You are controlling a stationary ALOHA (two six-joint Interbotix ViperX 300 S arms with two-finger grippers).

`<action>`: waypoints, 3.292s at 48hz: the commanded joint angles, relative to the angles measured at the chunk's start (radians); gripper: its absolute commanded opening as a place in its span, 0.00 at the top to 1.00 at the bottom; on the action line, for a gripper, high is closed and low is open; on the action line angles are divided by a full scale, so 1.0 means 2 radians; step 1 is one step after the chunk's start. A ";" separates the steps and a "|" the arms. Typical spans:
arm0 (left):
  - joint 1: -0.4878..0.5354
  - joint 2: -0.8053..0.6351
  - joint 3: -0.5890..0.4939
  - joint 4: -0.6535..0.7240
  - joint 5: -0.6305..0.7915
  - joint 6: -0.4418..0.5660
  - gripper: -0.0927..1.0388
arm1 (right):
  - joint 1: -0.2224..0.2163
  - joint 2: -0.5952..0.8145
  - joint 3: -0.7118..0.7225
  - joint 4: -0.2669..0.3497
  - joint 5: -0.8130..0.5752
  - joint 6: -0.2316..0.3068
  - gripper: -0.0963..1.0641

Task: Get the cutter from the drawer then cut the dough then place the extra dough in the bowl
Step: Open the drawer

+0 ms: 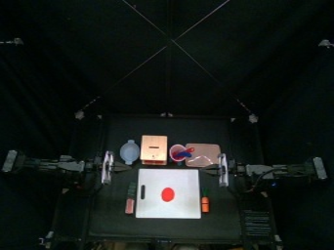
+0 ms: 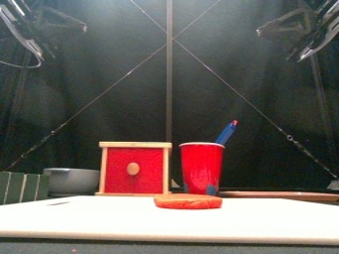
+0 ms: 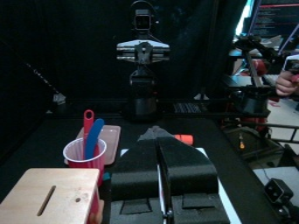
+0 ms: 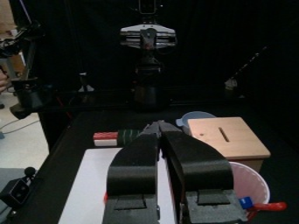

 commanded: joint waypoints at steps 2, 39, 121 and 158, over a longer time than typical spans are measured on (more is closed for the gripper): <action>0.005 0.044 -0.008 -0.012 -0.057 -0.002 0.84 | -0.012 0.034 -0.026 -0.013 -0.005 -0.005 0.98; -0.026 0.287 -0.005 -0.294 -0.246 -0.008 0.72 | -0.162 0.495 -0.307 -0.162 -0.137 -0.002 0.98; -0.038 0.533 -0.117 -0.468 -0.243 -0.293 0.16 | -0.172 0.664 -0.412 -0.175 -0.073 -0.002 0.98; -0.022 0.560 -0.127 -0.456 -0.247 -0.292 0.18 | -0.166 0.674 -0.416 -0.174 -0.073 -0.001 0.98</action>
